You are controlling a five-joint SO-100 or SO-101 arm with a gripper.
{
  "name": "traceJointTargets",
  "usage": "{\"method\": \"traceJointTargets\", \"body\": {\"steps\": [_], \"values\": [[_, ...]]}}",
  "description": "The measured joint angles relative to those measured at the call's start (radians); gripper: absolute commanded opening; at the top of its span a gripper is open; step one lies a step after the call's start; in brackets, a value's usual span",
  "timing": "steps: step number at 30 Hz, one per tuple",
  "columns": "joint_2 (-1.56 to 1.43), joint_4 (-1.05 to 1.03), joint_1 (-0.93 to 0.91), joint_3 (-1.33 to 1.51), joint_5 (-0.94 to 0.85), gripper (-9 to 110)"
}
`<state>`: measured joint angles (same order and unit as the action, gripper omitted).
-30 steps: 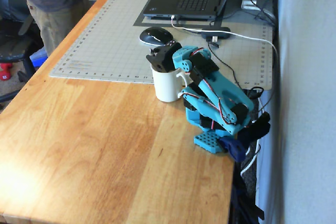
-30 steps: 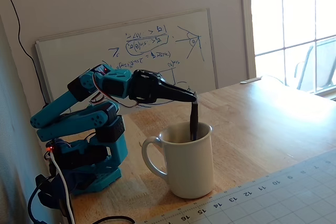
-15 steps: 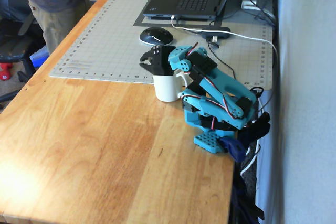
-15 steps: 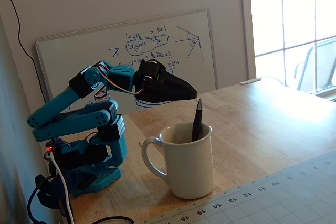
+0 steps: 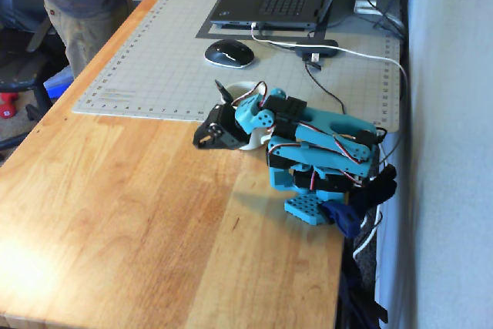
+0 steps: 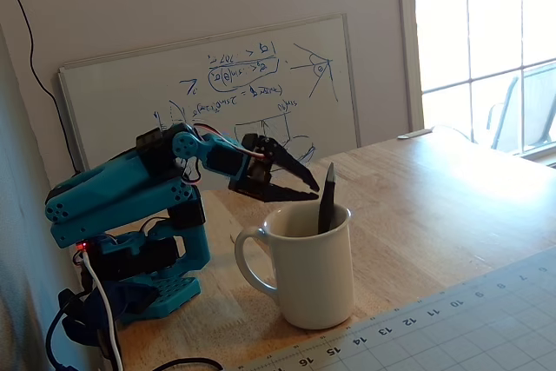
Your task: Grasp a pen and put it in a mug.
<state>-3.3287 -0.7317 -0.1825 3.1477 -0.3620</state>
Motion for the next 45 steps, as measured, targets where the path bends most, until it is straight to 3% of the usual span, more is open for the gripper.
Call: {"method": "traceJointTargets", "body": {"steps": [11,18,25,45], "values": [[0.0,-0.235,0.006,0.011,-0.005,1],[0.0,-0.316,0.038,0.011,0.183,1],[0.0,-0.422,0.138,0.011,0.233,1],[0.0,-0.43,0.147,0.011,0.241,1]]}}
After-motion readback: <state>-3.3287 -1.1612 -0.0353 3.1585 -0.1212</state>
